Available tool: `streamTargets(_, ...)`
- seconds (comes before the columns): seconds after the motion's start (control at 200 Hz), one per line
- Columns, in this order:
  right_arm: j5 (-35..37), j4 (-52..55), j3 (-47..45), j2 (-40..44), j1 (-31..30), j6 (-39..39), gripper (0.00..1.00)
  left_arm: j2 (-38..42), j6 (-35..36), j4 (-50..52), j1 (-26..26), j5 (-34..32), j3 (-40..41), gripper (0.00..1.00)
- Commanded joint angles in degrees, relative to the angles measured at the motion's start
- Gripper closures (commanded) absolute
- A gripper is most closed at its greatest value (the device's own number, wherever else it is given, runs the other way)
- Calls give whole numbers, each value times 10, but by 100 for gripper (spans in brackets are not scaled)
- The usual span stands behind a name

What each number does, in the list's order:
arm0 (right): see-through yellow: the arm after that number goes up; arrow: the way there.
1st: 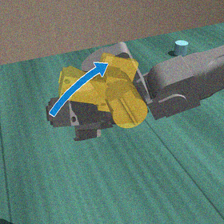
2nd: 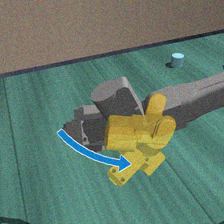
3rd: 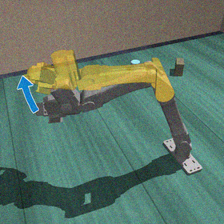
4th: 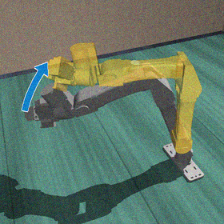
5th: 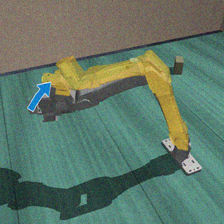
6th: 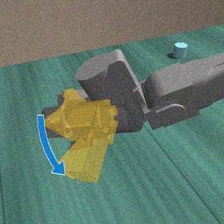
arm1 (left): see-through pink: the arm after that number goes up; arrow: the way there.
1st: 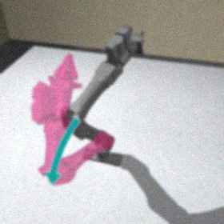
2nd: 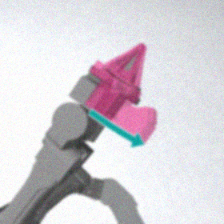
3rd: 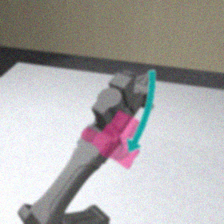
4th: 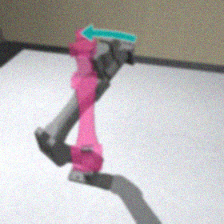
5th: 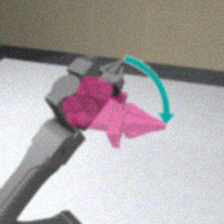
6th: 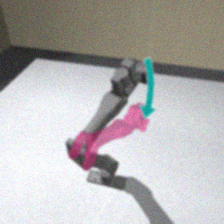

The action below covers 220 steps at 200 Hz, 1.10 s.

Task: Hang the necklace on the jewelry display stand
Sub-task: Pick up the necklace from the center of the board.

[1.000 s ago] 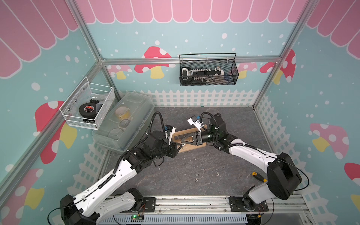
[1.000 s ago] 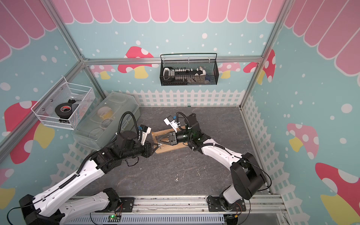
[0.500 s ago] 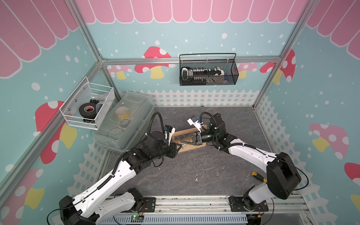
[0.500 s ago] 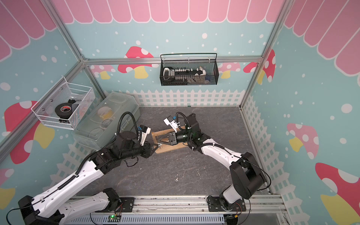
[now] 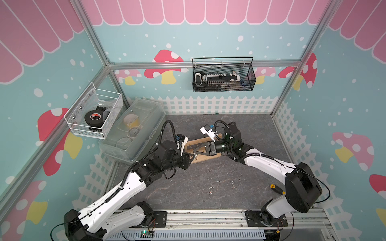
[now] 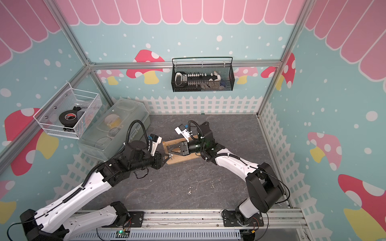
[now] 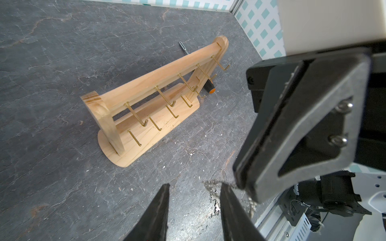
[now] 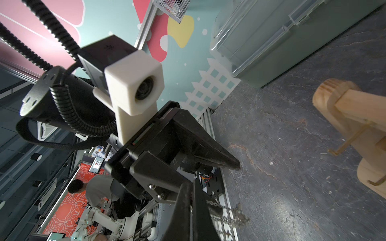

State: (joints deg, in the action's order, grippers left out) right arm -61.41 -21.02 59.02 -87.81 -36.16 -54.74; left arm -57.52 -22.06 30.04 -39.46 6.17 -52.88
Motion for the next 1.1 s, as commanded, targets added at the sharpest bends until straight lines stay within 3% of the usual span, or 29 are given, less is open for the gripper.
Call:
streamTargets(0.0,-5,-23,14,-5,-6,-14,100,12,12,-19,-2,-6,8,60)
streamTargets(0.66,-6,-39,21,-7,-9,-32,100,31,13,-37,-5,-18,25,60)
streamTargets(1.096,-10,-88,19,-18,-10,-70,100,46,20,-57,-25,-70,46,60)
